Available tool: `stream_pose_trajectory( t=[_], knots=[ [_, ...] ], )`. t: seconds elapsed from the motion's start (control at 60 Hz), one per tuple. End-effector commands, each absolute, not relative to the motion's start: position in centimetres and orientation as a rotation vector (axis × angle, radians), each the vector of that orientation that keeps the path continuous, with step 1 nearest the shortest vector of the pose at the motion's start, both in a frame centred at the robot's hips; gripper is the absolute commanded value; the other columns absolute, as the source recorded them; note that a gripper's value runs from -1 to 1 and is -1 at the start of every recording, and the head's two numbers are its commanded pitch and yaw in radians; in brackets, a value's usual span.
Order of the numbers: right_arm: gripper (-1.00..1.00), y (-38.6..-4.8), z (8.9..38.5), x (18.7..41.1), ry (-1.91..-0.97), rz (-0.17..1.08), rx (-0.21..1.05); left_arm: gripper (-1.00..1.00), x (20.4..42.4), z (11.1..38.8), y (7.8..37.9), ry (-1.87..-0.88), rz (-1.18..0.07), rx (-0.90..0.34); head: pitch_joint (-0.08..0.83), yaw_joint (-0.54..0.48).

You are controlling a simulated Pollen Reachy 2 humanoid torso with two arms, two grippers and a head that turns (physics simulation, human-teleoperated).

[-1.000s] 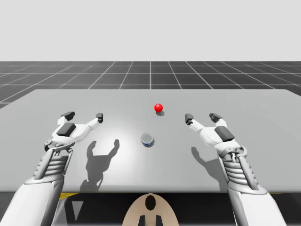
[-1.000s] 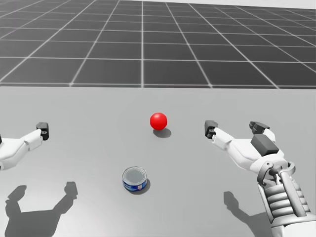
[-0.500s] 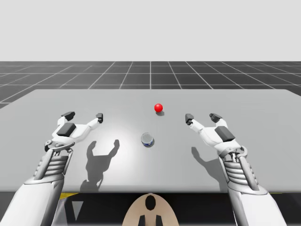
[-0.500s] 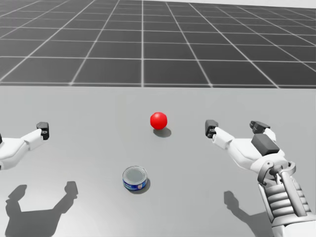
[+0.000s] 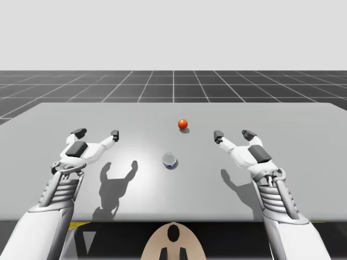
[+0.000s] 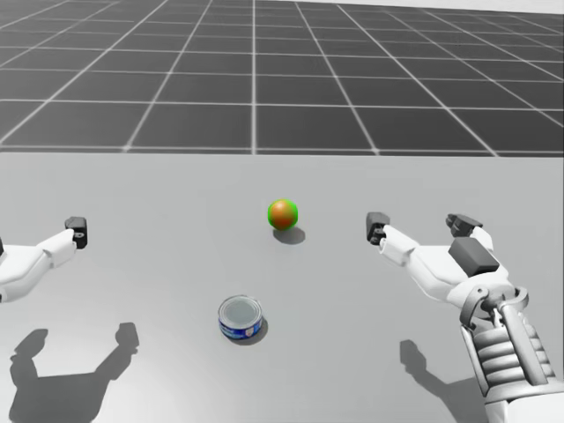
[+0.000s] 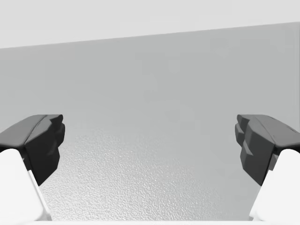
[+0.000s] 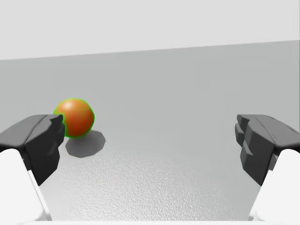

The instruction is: Watch the red light. When it turns green, pick up the object.

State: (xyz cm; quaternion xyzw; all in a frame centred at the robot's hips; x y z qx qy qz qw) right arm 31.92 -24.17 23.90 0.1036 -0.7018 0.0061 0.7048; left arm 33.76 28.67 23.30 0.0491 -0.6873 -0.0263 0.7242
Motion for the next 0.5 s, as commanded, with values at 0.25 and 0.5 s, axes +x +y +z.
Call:
stream_pose_trajectory(
  t=[0.25, 0.5],
  knots=[
    [-1.00, -24.08, 23.95, 31.86, -1.563, 0.011, 0.234, -1.00, 33.73, 23.32, 28.70, -1.518, -0.057, 0.110, 0.480, -0.06],
    [-1.00, -24.16, 24.11, 31.71, -1.569, 0.011, 0.232, -1.00, 33.81, 23.18, 28.54, -1.513, -0.060, 0.111, 0.616, -0.03]
  ],
)
